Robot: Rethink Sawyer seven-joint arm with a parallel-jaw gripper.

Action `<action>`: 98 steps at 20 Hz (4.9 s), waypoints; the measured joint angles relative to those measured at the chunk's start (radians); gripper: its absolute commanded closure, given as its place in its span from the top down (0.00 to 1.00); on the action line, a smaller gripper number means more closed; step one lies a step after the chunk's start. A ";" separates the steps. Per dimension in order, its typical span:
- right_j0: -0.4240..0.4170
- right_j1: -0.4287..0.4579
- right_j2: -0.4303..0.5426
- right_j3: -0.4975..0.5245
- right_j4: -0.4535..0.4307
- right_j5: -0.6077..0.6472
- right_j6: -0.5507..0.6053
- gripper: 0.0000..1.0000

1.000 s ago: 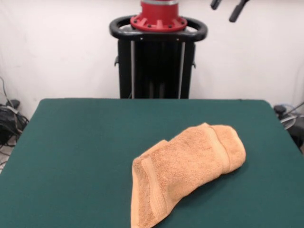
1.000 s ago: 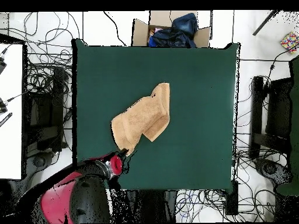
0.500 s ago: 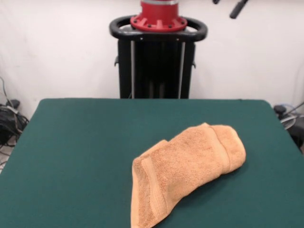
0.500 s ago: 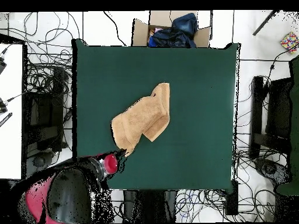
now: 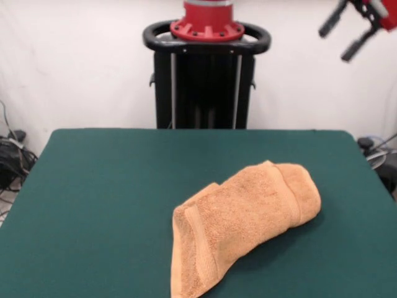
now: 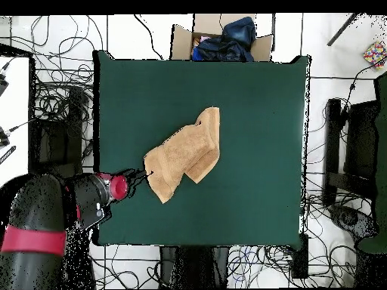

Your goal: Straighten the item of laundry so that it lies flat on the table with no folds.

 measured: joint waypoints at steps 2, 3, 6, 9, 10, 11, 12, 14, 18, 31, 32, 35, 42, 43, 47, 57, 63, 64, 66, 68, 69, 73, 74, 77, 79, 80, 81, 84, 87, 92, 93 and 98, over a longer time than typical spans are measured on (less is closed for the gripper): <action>-0.009 0.065 0.000 -0.041 0.009 0.000 0.078 1.00; -0.009 0.077 -0.002 -0.048 0.009 0.001 0.087 1.00; -0.010 0.119 -0.008 -0.072 0.007 0.008 0.112 1.00; 0.003 0.176 -0.034 -0.100 -0.002 0.046 0.115 1.00; 0.018 0.197 -0.053 -0.108 -0.015 0.075 0.115 1.00; 0.026 0.203 -0.062 -0.109 -0.023 0.086 0.115 1.00; 0.035 0.207 -0.070 -0.110 -0.032 0.097 0.115 1.00; 0.077 0.218 -0.105 -0.109 -0.076 0.130 0.115 1.00; 0.171 0.218 -0.172 -0.096 -0.163 0.155 0.115 1.00; 0.355 0.221 -0.241 0.034 -0.105 0.175 0.171 1.00; 0.355 0.228 -0.241 0.039 -0.094 0.175 0.186 1.00; 0.350 0.292 -0.241 0.069 -0.019 0.149 0.336 1.00; 0.326 0.382 -0.241 0.117 0.076 0.023 0.575 1.00; 0.322 0.390 -0.241 0.124 0.091 0.003 0.598 1.00; 0.287 0.421 -0.232 0.175 0.205 -0.125 0.703 1.00; 0.258 0.447 -0.217 0.269 0.468 -0.230 0.780 1.00; 0.274 0.423 -0.220 0.279 0.554 -0.211 0.780 1.00; 0.289 0.425 -0.232 0.270 0.559 -0.190 0.780 1.00; 0.315 0.434 -0.256 0.255 0.558 -0.149 0.780 1.00; 0.365 0.452 -0.302 0.230 0.554 -0.073 0.780 1.00; 0.411 0.465 -0.341 0.213 0.544 -0.006 0.780 1.00; 0.548 0.471 -0.443 0.195 0.488 0.135 0.780 1.00; 0.570 0.472 -0.460 0.195 0.474 0.143 0.780 1.00; 0.670 0.472 -0.526 0.195 0.413 0.151 0.780 1.00; 0.704 0.472 -0.544 0.195 0.401 0.148 0.780 1.00; 0.717 0.472 -0.549 0.195 0.399 0.146 0.780 1.00; 0.745 0.474 -0.557 0.195 0.399 0.143 0.780 1.00; 0.792 0.489 -0.559 0.194 0.399 0.143 0.780 1.00; 0.831 0.523 -0.559 0.194 0.403 0.143 0.782 1.00; 0.861 0.586 -0.559 0.194 0.432 0.143 0.789 1.00; 0.866 0.606 -0.559 0.194 0.443 0.143 0.793 1.00; 0.868 0.683 -0.559 0.193 0.490 0.143 0.837 1.00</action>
